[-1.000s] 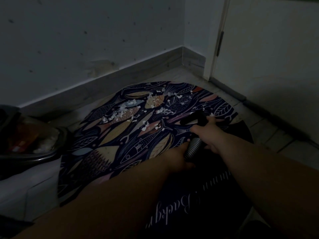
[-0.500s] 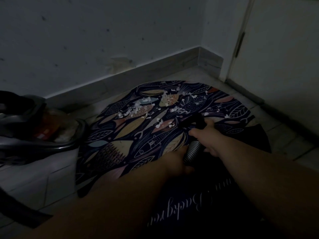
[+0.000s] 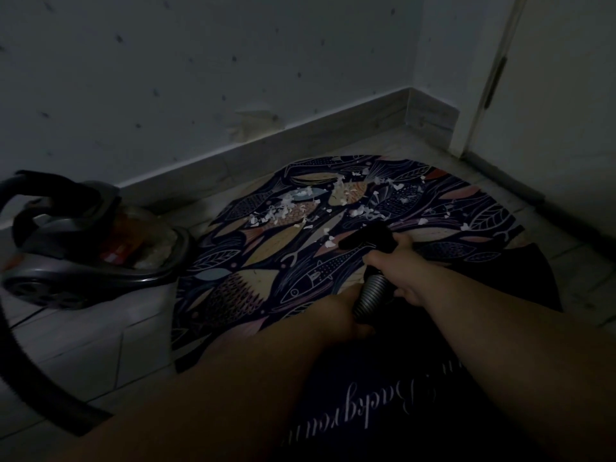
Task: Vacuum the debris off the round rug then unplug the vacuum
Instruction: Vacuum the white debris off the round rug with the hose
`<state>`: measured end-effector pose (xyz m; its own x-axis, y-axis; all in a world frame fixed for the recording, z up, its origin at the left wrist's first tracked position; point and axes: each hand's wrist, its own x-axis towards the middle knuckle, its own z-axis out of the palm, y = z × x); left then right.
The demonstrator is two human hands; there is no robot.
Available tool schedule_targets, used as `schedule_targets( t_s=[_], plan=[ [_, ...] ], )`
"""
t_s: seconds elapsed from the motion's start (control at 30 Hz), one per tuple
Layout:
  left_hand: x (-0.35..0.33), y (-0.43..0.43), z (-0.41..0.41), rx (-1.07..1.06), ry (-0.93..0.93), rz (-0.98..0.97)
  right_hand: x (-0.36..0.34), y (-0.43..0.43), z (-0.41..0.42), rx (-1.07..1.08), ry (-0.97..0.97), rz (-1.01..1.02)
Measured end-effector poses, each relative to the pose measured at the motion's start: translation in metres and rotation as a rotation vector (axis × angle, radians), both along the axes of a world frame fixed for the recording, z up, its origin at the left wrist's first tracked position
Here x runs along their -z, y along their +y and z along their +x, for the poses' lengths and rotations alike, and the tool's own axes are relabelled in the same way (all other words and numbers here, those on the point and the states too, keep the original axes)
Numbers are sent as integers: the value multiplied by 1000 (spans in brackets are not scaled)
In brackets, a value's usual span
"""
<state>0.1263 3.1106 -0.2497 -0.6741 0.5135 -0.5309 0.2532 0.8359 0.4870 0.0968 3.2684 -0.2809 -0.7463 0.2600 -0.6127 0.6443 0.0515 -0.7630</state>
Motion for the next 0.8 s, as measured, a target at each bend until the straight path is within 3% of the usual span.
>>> schedule_targets(
  t_s=[0.8],
  plan=[
    [3, 27, -5, 36, -19, 34, 0, 25, 2, 106, 38, 60]
  ],
)
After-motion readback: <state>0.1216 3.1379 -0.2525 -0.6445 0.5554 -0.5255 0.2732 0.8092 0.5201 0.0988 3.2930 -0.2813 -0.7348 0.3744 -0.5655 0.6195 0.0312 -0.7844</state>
